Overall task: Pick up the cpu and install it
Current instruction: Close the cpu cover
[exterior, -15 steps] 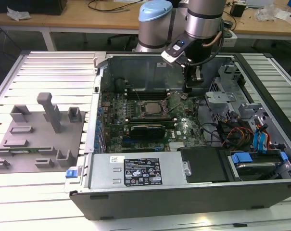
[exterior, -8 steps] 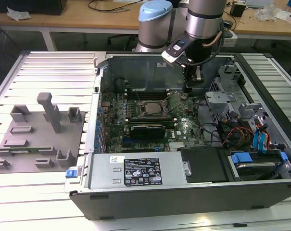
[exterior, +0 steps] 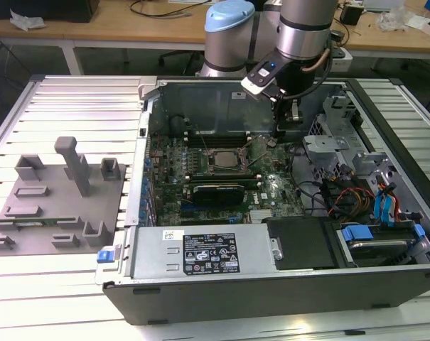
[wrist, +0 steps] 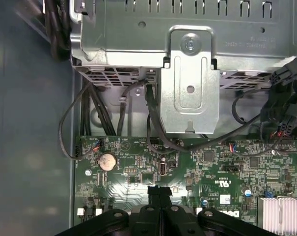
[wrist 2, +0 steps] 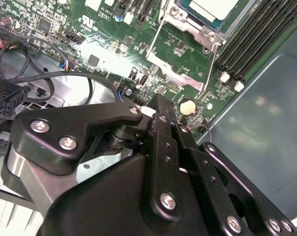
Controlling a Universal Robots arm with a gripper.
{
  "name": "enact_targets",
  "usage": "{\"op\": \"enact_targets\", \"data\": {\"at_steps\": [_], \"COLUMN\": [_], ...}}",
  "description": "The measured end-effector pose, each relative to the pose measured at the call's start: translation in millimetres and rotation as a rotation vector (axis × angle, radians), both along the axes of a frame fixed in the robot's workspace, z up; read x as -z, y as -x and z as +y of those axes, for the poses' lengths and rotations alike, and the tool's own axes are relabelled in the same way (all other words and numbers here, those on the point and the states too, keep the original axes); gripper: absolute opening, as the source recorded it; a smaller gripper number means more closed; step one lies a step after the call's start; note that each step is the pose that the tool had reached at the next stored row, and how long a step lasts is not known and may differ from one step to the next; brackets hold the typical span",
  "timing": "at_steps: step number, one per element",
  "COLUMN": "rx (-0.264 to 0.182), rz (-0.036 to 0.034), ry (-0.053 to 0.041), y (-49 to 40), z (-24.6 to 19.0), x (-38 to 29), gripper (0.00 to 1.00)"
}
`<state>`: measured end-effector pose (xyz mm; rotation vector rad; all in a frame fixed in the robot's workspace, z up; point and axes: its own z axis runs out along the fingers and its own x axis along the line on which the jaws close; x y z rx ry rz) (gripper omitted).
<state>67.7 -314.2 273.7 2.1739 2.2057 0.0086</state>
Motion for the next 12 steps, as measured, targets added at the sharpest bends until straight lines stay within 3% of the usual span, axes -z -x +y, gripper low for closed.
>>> {"op": "enact_targets", "data": {"at_steps": [3,5,7,9,12], "rx": [0.0,0.0,0.0,0.0,0.0], "rz": [0.0106,0.0137,0.0145,0.0146,0.0146], "ry": [0.0,0.0001,0.0,0.0,0.0002], "y": [-0.9,-2.4,-3.8,-3.9,-3.8], "z": [0.0,0.0,0.0,0.0,0.0], "x": [7.6,9.1,10.8,19.1,25.4], "gripper": [0.11,0.11,0.11,0.11,0.11]}}
